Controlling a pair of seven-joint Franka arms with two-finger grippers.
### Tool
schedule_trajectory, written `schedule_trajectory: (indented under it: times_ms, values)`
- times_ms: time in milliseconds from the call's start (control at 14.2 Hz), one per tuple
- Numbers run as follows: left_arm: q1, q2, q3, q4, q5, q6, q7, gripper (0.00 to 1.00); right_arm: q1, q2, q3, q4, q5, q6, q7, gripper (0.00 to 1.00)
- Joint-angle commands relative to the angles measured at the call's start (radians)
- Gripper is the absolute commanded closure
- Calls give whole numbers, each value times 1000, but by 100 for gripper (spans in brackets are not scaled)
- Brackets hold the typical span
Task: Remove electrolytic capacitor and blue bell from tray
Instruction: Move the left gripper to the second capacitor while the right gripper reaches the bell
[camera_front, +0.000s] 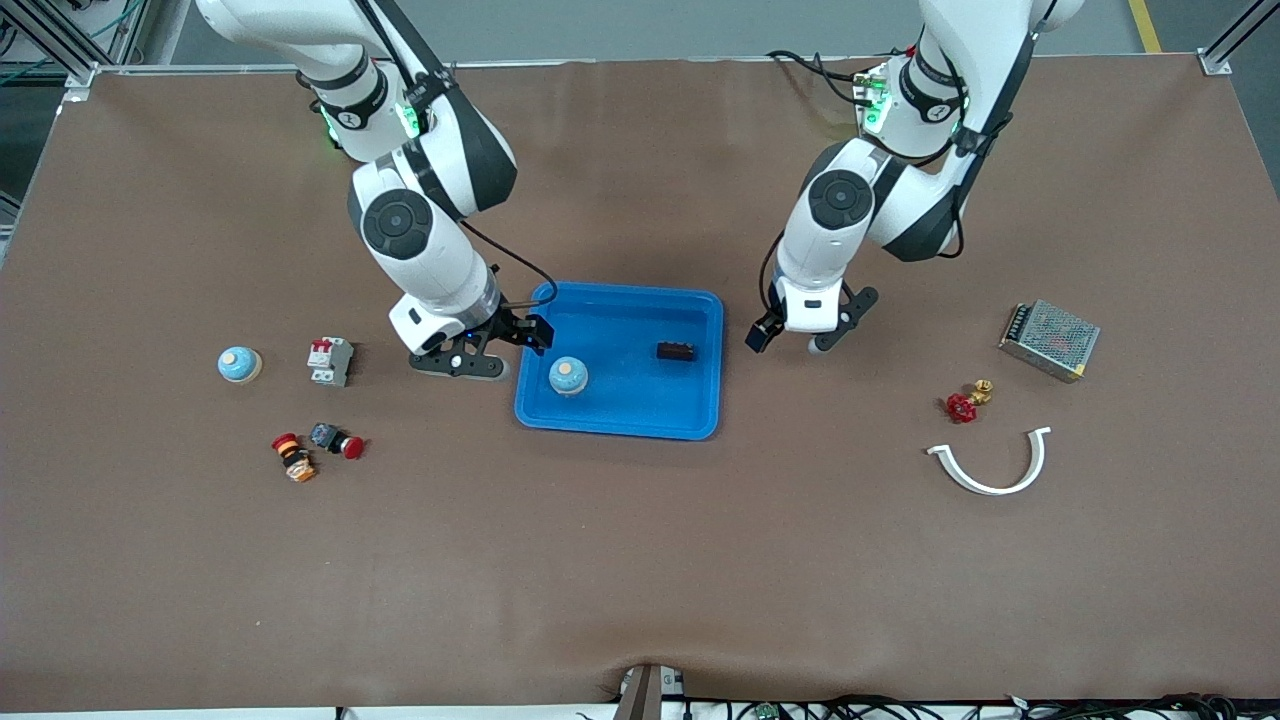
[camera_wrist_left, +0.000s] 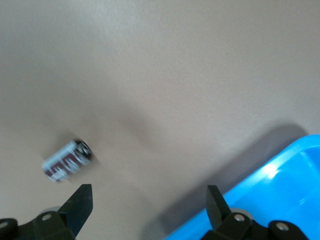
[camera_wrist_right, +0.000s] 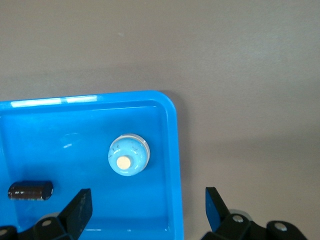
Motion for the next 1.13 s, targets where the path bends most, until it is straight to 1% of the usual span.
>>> schedule_trajectory:
  times_ms: [0,283,424,707,919,1060]
  values:
    - [-25,57,-2,75,8,-19,-157,0,49,48,-12,6,23,60,69,0]
    - [-36,57,-3,96,10,-19,-318,0,71,130,-13,33,21,136,97,0]
    - [-44,60,-3,116,10,-19,-409,0,79,160,-13,47,20,144,97,0]
    - [-72,142,0,214,16,-19,-562,0,74,195,-15,72,13,147,97,0]
    - [-101,208,3,289,23,-22,-648,0,79,229,-17,101,10,147,97,0]
    - [-114,238,6,322,23,-24,-688,0,79,252,-15,118,9,147,97,0]
